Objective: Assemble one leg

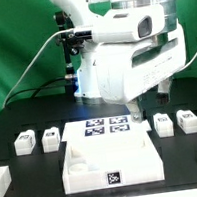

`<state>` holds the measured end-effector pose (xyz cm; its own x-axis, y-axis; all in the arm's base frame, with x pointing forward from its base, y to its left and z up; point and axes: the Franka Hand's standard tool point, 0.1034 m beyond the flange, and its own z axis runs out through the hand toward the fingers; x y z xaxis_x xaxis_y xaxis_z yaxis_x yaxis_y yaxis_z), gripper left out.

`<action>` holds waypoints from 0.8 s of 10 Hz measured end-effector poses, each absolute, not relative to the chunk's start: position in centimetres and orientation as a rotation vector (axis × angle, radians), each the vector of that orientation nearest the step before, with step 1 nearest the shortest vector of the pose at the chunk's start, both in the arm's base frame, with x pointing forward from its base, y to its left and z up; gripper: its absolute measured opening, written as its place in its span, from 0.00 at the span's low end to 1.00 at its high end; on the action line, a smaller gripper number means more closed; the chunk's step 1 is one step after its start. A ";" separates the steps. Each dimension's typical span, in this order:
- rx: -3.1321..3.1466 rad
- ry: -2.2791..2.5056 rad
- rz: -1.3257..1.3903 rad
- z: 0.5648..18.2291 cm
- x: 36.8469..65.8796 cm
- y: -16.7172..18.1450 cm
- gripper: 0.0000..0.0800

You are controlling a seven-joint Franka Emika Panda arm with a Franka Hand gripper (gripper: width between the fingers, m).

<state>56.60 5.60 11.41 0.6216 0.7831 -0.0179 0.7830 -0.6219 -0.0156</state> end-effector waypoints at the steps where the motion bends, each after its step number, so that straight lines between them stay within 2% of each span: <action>1: -2.823 -1.363 0.036 11.4 56.6 5.6 0.81; 5: -2.820 -1.370 0.036 11.3 56.5 5.6 0.81; 8: -2.707 -1.593 0.054 10.2 53.4 5.9 0.81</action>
Offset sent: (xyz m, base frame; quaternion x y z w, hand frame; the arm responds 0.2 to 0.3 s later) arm 0.0000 0.0000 0.0000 0.0000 0.0000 0.0000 1.0000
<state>53.42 5.89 10.18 0.4852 0.8739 -0.0297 0.8739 -0.4858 -0.0172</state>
